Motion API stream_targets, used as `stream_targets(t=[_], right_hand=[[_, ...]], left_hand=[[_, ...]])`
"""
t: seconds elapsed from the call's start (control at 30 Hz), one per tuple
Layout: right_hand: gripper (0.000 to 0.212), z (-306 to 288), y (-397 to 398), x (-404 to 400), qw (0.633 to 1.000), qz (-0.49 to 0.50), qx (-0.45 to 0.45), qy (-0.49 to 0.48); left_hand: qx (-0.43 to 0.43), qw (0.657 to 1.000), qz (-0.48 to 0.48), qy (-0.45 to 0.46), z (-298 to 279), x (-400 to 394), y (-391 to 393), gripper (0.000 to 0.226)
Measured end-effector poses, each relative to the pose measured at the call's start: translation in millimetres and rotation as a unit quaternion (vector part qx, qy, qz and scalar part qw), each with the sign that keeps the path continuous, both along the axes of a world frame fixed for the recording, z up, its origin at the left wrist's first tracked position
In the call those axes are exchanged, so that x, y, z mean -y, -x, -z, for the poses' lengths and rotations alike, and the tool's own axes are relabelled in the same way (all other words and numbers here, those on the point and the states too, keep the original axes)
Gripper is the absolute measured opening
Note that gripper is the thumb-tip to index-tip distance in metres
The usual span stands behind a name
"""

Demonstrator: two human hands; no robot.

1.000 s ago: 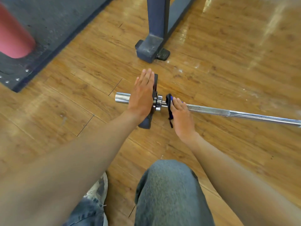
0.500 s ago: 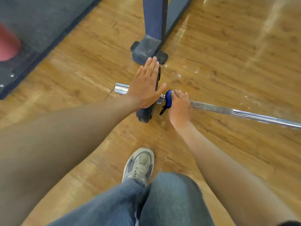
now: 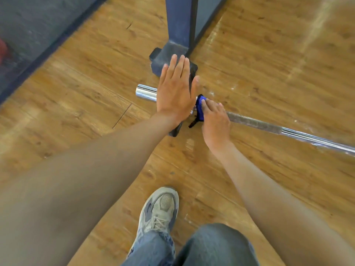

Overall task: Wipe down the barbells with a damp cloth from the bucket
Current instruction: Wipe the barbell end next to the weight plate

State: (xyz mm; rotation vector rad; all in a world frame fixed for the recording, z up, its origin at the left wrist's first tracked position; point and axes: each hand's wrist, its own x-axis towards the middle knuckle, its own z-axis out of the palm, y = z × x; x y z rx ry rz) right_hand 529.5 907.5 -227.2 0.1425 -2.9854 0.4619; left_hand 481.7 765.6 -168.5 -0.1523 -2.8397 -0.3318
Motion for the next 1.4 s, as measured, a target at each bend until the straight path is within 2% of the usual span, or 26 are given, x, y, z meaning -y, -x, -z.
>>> stream_targets(t=[0.07,0.1,0.2,0.27,0.37,0.47,0.53,0.57,0.67,0.8,0.9,0.93,1.03,1.07,1.17,1.2,1.3,1.4], right_hand=[[0.055,-6,5,-13,0.997,0.072,0.026,0.030],[0.051,-8,4,-7,0.997,0.075,0.019,0.028],[0.049,-6,-4,16,1.000,-0.014,-0.013,0.007],[0.054,-8,-5,3,0.999,-0.033,-0.004,0.010],[0.047,-13,-7,-4,0.995,0.093,0.036,0.030],[0.035,-11,-16,27,0.998,0.057,0.008,0.035],[0.041,-7,-21,18,1.000,0.001,-0.007,0.024],[0.044,-5,-22,6,1.000,0.006,-0.001,0.023],[0.048,1,-29,-1,0.995,0.096,0.003,0.029],[0.050,-4,-35,14,1.000,-0.017,0.002,0.015],[0.039,-15,-37,-6,0.994,0.080,0.068,0.010],[0.040,-17,-43,-3,0.996,0.068,0.064,0.006],[0.056,-20,-66,12,0.995,-0.078,0.058,-0.022],[0.057,-22,-69,9,0.994,-0.089,0.066,-0.021],[0.051,-30,-77,-4,0.995,-0.008,0.103,-0.017],[0.052,-32,-84,1,0.995,-0.013,0.097,-0.019],[0.060,-32,-104,20,0.992,-0.077,0.100,-0.017],[0.060,-33,-113,16,0.992,-0.007,0.124,-0.005]], left_hand=[[-0.019,1.000,-0.006,0.006,1,0,-2,0.063],[-0.029,1.000,-0.009,0.008,2,-1,-4,0.063],[-0.046,0.999,-0.017,0.015,4,-2,-14,0.062],[-0.053,0.998,-0.018,0.002,5,1,-21,0.060],[-0.074,0.997,-0.020,-0.010,9,2,-33,0.058],[-0.087,0.996,-0.023,-0.026,13,4,-47,0.056],[-0.089,0.995,-0.016,-0.034,15,7,-57,0.056],[-0.091,0.995,-0.013,-0.038,16,8,-61,0.056],[-0.085,0.995,-0.016,-0.040,18,10,-69,0.058],[-0.044,0.998,-0.016,-0.035,13,9,-85,0.060],[0.009,1.000,-0.021,-0.017,9,12,-111,0.067],[0.028,0.999,-0.020,-0.007,8,12,-120,0.071],[0.085,0.996,0.002,0.038,3,23,-151,0.084],[0.107,0.992,0.013,0.067,-2,30,-162,0.088],[0.170,0.974,0.031,0.145,-25,41,-196,0.085],[0.179,0.972,0.026,0.151,-33,41,-204,0.082],[0.148,0.977,0.058,0.143,-56,38,-199,0.073],[0.145,0.984,0.056,0.090,-60,32,-176,0.069]])
